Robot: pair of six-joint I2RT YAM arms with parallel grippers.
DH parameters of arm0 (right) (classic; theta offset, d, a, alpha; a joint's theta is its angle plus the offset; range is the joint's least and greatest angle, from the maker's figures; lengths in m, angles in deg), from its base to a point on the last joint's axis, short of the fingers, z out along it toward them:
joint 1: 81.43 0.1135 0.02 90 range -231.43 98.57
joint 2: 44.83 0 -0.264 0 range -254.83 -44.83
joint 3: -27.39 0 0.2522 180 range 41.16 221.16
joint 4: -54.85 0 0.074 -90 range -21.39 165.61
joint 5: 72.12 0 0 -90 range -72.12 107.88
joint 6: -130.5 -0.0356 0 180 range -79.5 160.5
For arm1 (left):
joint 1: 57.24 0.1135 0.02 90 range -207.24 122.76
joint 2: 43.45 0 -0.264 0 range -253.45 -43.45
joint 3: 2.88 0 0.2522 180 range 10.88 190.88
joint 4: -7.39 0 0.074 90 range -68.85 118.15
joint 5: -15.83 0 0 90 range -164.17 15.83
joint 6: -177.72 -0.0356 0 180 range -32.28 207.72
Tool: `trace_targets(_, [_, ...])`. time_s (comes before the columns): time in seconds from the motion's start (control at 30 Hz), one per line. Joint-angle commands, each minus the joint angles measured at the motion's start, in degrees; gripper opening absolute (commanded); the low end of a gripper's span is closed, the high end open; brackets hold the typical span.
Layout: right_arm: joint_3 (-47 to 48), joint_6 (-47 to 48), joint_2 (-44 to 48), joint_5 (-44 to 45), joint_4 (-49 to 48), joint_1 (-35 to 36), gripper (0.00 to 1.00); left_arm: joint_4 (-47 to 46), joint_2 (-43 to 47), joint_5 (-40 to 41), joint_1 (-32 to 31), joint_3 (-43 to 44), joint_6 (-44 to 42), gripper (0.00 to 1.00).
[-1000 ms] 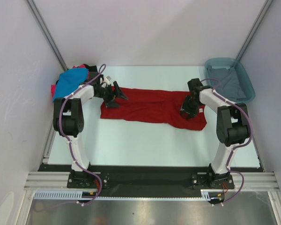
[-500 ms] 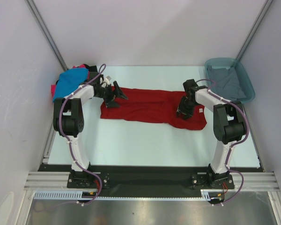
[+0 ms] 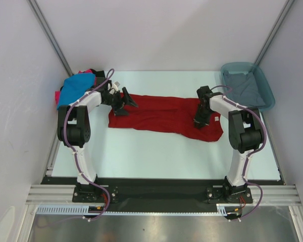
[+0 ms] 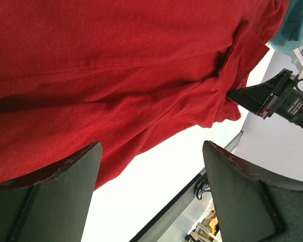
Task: Fold and stack the t-shirts
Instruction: Fold the tshirt
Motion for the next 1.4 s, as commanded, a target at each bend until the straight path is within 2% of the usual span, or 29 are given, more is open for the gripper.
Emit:
trace_targets(0.0, [1.76, 0.08, -0.93, 2.17, 1.29, -0.16, 0.14, -0.93, 0.74, -1.05, 0.17, 0.94, 0.4, 0.87])
trace_targets(0.03, [1.94, 0.0, -0.93, 2.08, 1.38, -0.16, 0.03, -0.93, 0.74, -1.05, 0.17, 0.85, 0.4, 0.87])
trace_targets(0.07, [2.03, -0.09, -0.67, 2.08, 1.21, -0.07, 0.0, -0.93, 0.74, -1.22, 0.17, 0.85, 0.4, 0.88])
trace_targets(0.23, [3.6, 0.0, 3.89, 4.27, 1.64, 0.37, 0.0, -1.11, 0.47, -1.05, 0.17, 0.94, 0.67, 0.88])
trace_targets(0.47, [9.41, 0.78, 7.77, 19.18, 8.58, 1.95, 0.0, -1.55, 0.38, -1.14, 0.17, 1.2, 0.84, 0.88])
trace_targets(0.57, [10.11, 1.05, 7.86, 22.72, 10.87, 2.13, 0.02, -1.55, 0.21, -1.31, 0.17, 1.29, 0.93, 0.88])
trace_targets(0.6, [10.11, 1.57, 7.69, 22.12, 10.7, 2.21, 0.15, -1.63, 0.12, -1.4, 0.17, 1.29, 1.02, 0.87])
trace_targets(0.63, [9.94, 1.75, 7.6, 21.59, 10.61, 2.21, 0.44, -1.72, 0.12, -1.31, 0.17, 1.29, 1.02, 0.87])
trace_targets(0.73, [9.67, 0.96, 6.54, 20.62, 11.31, 2.57, 0.74, -1.46, -0.14, -1.66, 0.17, 1.38, 0.84, 0.88])
trace_targets(0.8, [9.32, 0.09, 6.19, 20.36, 11.66, 2.65, 0.87, -1.37, -0.23, -1.75, 0.17, 1.29, 0.76, 0.88])
trace_targets(1.1, [8.1, -1.59, 4.44, 20.01, 12.02, 0.28, 0.92, -0.23, -0.05, -1.58, 0.17, 1.64, -0.64, 0.88])
trace_targets(1.3, [7.47, -1.76, 6.54, 10.26, 9.73, -1.92, 0.9, 3.81, -1.54, -1.75, 0.17, 2.87, -4.34, 0.88])
trace_targets(1.37, [8.61, -1.85, 8.03, 6.31, 8.86, -1.66, 0.89, 6.09, -1.37, 0.78, 0.17, 3.31, -5.3, 0.88])
